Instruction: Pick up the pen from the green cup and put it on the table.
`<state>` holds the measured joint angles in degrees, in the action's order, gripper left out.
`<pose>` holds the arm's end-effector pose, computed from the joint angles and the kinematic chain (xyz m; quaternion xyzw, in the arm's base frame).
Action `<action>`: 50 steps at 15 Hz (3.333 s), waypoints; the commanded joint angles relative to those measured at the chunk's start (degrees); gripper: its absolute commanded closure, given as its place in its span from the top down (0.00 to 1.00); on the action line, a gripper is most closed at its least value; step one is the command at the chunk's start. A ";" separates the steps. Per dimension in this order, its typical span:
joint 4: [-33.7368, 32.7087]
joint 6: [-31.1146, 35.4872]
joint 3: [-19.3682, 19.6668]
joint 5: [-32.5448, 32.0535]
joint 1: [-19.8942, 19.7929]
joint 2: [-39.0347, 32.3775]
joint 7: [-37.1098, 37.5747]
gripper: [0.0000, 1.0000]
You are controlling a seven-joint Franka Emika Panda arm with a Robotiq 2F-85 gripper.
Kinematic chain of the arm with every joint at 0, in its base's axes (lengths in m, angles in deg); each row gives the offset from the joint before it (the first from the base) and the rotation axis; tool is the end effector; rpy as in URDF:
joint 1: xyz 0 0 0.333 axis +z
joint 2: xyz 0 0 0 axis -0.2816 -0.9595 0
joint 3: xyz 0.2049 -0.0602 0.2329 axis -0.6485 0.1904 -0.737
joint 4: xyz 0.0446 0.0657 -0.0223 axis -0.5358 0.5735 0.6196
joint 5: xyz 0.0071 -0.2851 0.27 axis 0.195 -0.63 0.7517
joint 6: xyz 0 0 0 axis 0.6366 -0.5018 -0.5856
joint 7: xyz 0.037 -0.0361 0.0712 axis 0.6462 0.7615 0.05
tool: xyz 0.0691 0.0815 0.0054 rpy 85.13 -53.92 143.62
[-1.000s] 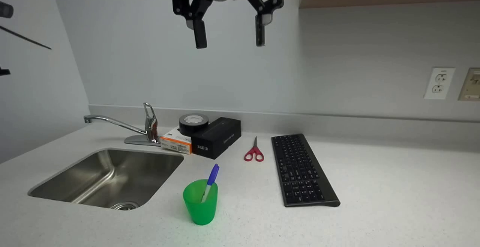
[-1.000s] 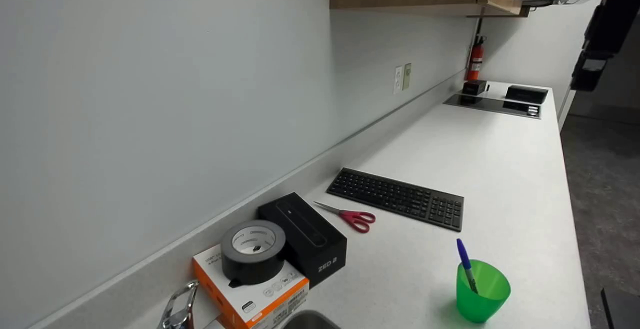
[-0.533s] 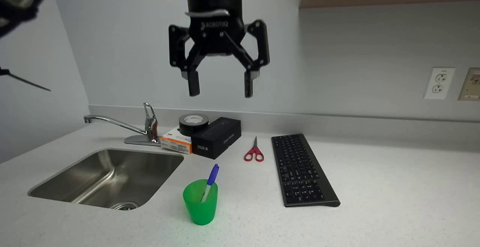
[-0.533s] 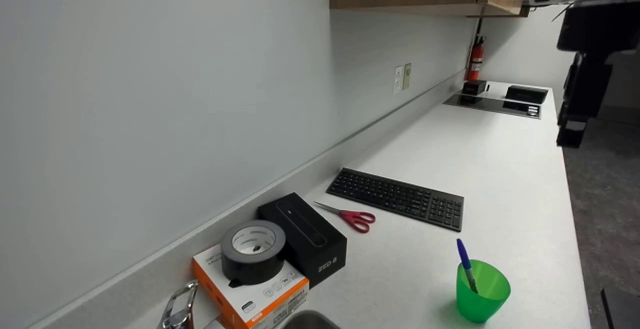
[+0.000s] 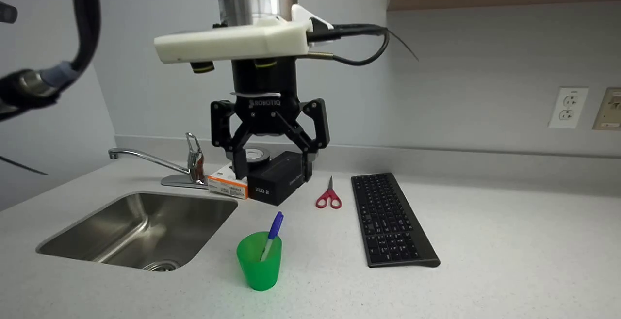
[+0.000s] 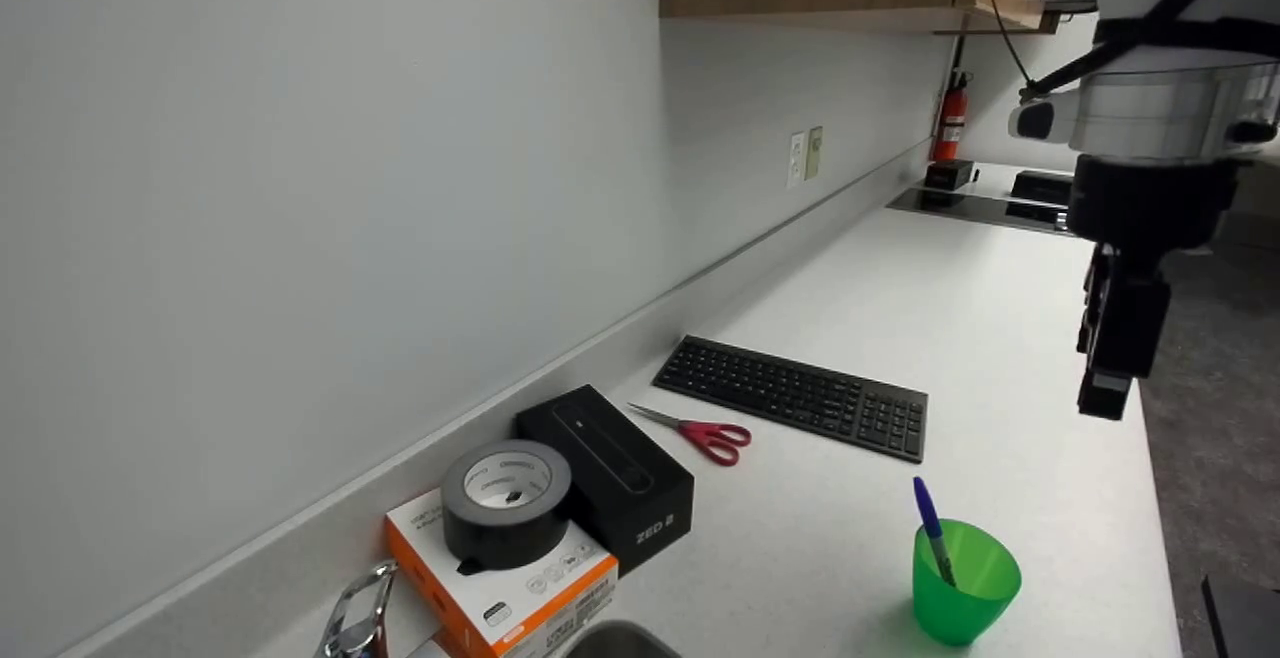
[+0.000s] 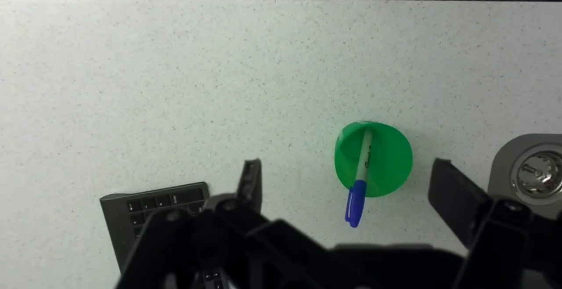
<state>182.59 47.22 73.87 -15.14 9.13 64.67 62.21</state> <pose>0.3873 -0.1077 0.3977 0.9985 -0.0023 -0.0486 0.0242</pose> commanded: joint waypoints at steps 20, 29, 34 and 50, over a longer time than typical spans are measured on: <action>4.24 31.98 -2.27 6.67 1.55 -19.29 9.18 1.00; 4.34 38.16 -3.75 9.70 2.58 -22.52 9.15 0.46; 5.87 37.57 -4.09 9.94 2.97 -19.20 9.45 0.06; 2.34 16.30 -4.71 18.43 10.10 -3.89 5.38 0.04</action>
<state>186.69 61.35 70.74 0.32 16.16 67.59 67.20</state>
